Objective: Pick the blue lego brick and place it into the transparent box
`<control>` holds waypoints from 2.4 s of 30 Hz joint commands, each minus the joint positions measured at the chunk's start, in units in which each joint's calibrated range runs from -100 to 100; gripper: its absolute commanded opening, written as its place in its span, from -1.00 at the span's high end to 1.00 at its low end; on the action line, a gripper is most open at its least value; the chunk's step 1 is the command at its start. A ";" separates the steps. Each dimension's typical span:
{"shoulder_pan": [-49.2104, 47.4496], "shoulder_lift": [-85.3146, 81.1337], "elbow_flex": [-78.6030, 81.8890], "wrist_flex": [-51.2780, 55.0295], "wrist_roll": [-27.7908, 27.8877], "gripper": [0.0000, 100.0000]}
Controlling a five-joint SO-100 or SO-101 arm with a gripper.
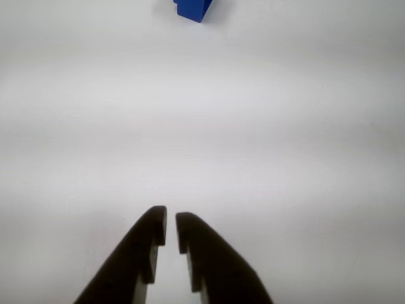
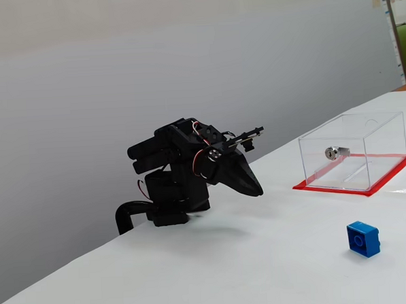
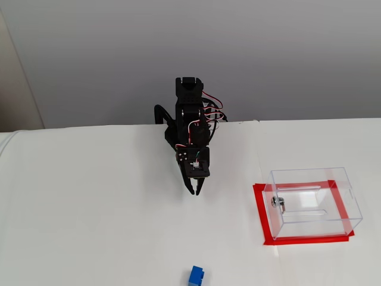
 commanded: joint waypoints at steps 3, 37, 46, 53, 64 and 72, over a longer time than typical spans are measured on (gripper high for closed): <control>-0.10 -0.59 0.96 -0.51 0.12 0.97; -5.57 -0.42 0.41 -0.33 0.27 0.97; -6.53 -0.17 0.41 0.19 0.12 0.97; 9.88 -0.42 0.32 -0.68 -0.04 0.97; 9.37 -0.51 -3.47 -1.03 -0.04 0.97; -5.13 0.00 -9.17 -0.24 0.01 0.97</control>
